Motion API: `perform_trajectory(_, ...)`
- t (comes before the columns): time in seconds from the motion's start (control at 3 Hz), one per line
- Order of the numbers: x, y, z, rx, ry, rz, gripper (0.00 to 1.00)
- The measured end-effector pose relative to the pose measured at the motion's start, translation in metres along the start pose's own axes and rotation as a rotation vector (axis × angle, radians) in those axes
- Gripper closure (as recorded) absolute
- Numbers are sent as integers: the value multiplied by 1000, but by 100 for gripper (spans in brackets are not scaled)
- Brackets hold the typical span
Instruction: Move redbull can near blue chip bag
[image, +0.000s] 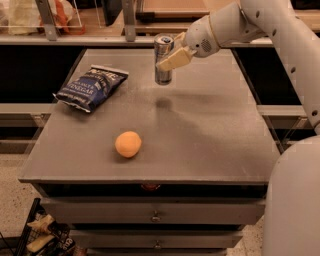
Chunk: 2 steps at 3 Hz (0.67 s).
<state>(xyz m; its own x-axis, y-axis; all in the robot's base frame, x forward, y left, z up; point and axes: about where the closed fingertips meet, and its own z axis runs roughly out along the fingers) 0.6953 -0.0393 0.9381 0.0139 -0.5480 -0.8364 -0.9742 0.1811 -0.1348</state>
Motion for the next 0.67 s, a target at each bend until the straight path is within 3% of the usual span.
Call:
perform_trajectory(0.33,-8,5,16,-11,2,-6,100)
perform_trajectory(0.67,-26,18,51,-80,-11,-31,100)
